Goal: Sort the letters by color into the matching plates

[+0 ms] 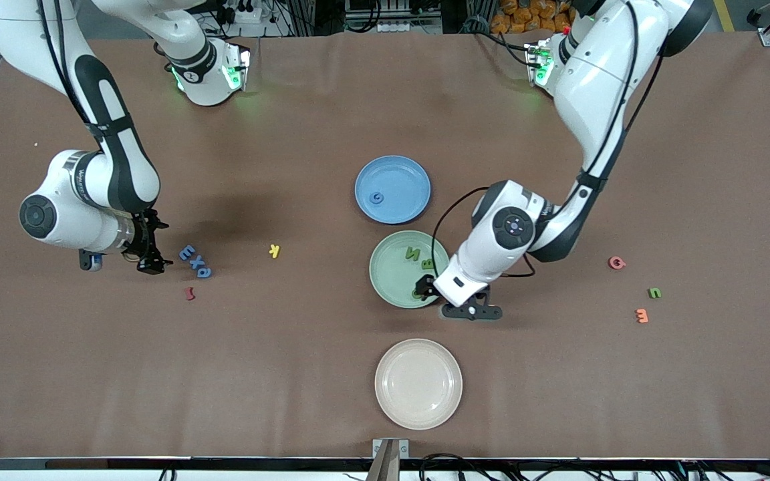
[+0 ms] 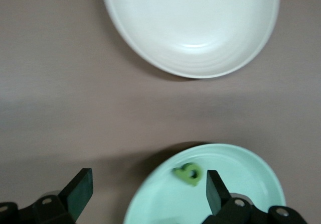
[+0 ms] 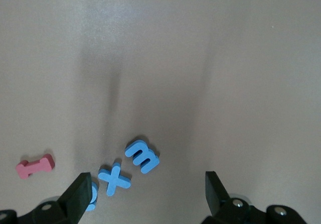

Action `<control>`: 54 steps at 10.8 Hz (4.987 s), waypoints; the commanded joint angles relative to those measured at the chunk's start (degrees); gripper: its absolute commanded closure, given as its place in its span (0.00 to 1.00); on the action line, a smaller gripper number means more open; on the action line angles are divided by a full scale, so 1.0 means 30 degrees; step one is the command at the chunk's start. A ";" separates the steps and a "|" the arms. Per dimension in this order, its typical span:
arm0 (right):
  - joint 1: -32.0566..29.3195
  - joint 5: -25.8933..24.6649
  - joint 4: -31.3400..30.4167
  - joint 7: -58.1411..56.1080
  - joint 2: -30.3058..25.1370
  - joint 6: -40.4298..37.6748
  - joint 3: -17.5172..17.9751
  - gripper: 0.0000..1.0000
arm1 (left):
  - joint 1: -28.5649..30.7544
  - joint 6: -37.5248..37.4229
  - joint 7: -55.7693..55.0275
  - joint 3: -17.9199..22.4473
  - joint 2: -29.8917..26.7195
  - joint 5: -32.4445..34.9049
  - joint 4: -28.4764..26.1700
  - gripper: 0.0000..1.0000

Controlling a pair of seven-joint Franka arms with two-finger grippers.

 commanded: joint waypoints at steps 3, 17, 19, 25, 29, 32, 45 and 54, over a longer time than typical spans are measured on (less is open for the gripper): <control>0.0066 -0.0086 -0.0189 -0.1220 -0.0020 0.1389 0.0050 0.00 | 0.2407 -0.3805 0.1845 0.2082 -0.2512 0.2460 -0.2992 0.00; 0.1444 -0.2370 -0.2093 -1.3055 -0.0078 0.2685 0.0109 0.00 | 0.2351 -0.3864 1.6733 1.1520 -0.2783 -0.4065 -0.4612 0.10; 0.1473 -0.2371 -0.2238 -1.5132 -0.0224 0.2684 0.0109 0.00 | 0.2291 -0.3165 1.6498 1.1933 -0.2081 -0.5730 -0.4524 0.17; 0.1327 -0.2605 -0.2239 -1.8122 -0.0078 0.2890 0.0109 0.00 | 0.2173 -0.1056 1.6615 1.2492 -0.1229 -0.5855 -0.4553 0.25; 0.0828 -0.2635 -0.2530 -1.8394 0.0270 0.4931 0.0109 0.00 | 0.2261 -0.0728 1.6733 1.2550 -0.1139 -0.5827 -0.4612 0.36; 0.0799 -0.2605 -0.2532 -1.8394 0.0711 0.5496 0.0313 0.00 | 0.2115 -0.0728 1.6586 1.2550 -0.1139 -0.5826 -0.4758 0.39; 0.0770 -0.2634 -0.3997 -1.8599 0.0800 0.7633 0.0959 0.00 | 0.2115 0.0121 1.6732 1.2433 -0.1052 -0.5914 -0.5520 0.58; 0.0243 -0.2605 -0.3968 -2.0006 0.1211 0.8427 0.0959 0.13 | 0.1531 -0.0229 1.7817 1.2433 -0.1577 -0.5709 -0.5461 1.00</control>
